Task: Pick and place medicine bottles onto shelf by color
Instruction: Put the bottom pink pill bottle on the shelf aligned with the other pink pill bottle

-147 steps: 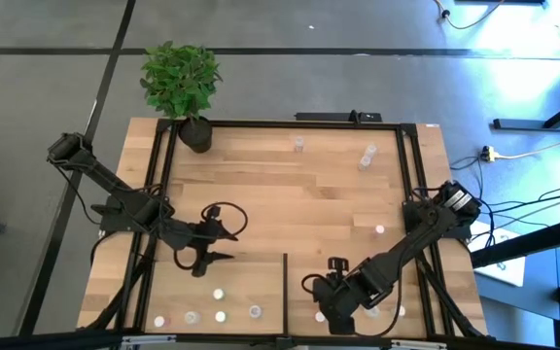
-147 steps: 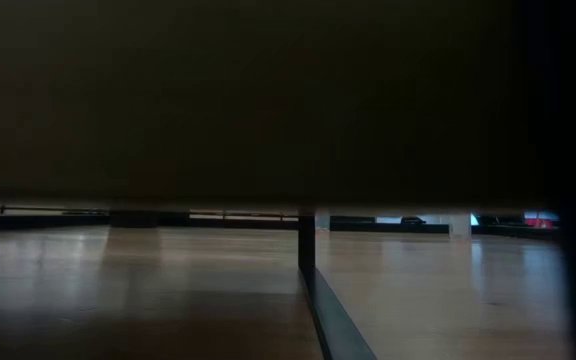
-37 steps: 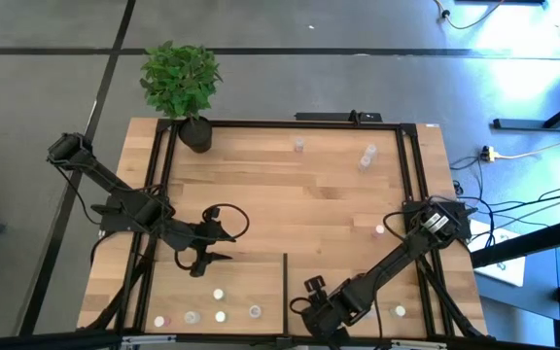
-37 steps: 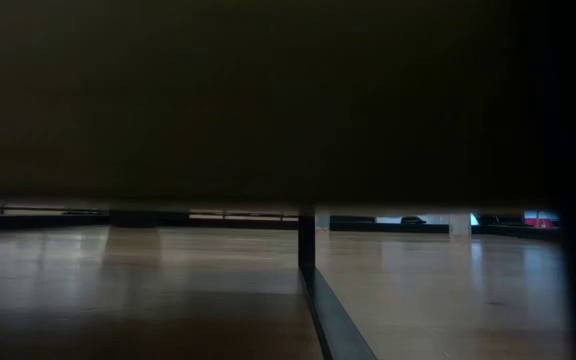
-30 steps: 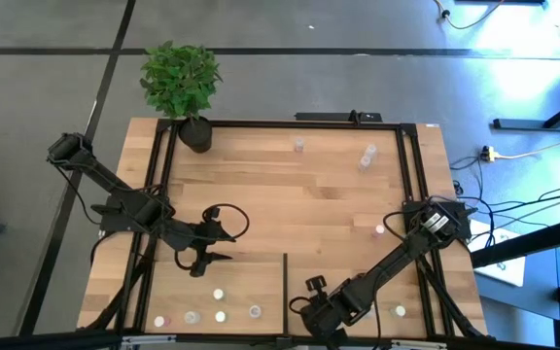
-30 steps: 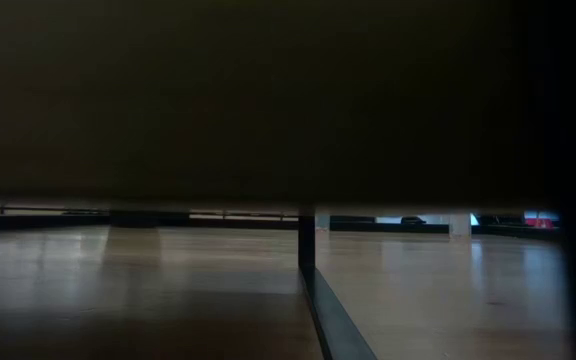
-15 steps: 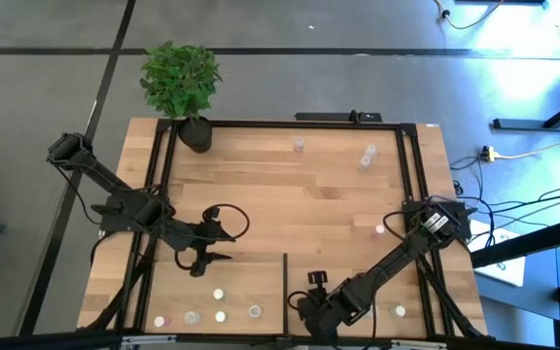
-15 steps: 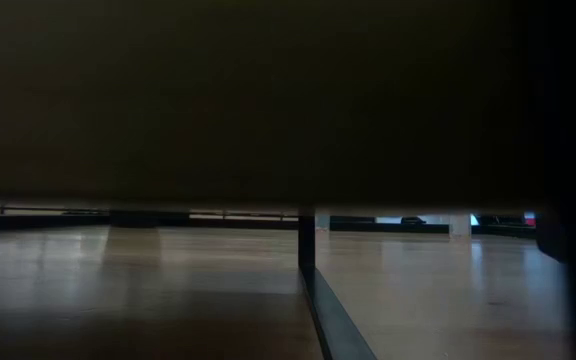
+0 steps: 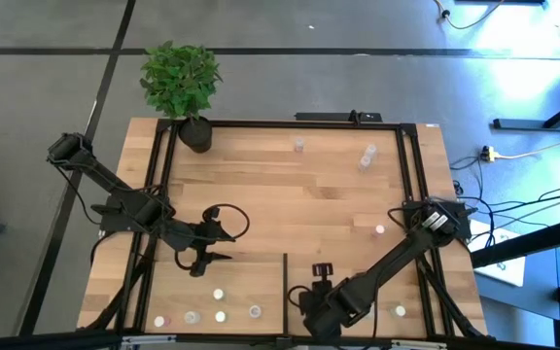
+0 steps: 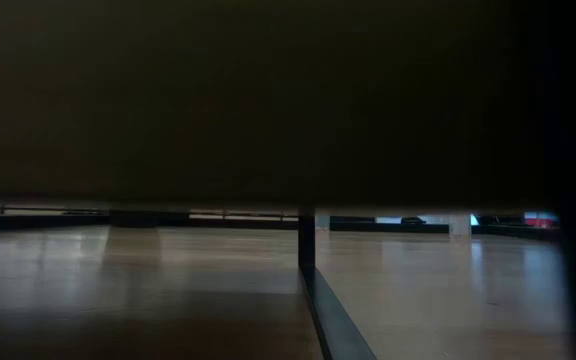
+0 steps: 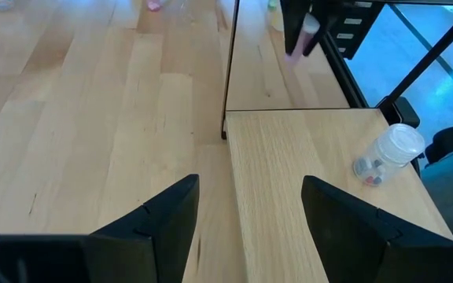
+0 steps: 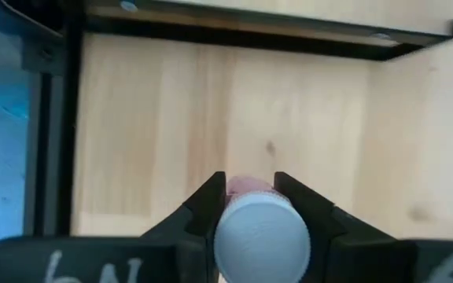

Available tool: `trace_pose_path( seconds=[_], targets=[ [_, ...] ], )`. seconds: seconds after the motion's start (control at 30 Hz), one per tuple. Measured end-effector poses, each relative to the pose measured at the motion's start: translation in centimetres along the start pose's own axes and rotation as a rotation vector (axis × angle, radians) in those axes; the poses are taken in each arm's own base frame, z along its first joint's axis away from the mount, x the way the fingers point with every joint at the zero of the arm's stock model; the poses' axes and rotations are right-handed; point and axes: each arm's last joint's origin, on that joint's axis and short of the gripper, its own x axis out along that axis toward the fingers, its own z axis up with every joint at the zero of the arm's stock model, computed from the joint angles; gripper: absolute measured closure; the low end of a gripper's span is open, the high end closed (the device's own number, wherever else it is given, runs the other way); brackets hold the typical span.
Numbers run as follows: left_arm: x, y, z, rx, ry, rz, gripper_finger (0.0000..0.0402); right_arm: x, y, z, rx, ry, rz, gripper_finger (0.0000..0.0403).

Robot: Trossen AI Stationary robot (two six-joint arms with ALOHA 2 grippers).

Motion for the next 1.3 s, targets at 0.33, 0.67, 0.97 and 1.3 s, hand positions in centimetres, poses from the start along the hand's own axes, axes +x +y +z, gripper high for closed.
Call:
trace_pose_path(
  seconds=[0.33, 0.67, 0.97, 1.3],
  targets=[
    [0.0, 0.1, -0.3, 0.011, 0.028, 0.011, 0.0183, -5.7, -2.9, 1.9, 0.041, 0.06, -0.162, 0.0302],
    [-0.4, -1.0, -0.8, 0.053, 0.041, -0.036, 0.0183, -10.6, -7.7, 4.6, 0.106, 0.024, -0.228, 0.0301],
    [-0.8, -1.8, -1.1, 0.077, 0.045, -0.072, 0.0183, -12.3, -13.3, 7.8, 0.147, -0.093, -0.242, 0.0301],
    [-1.1, -2.2, -1.3, 0.094, 0.011, -0.024, 0.0183, -9.5, -19.6, 12.3, 0.12, -0.237, -0.031, 0.0301]
  ],
)
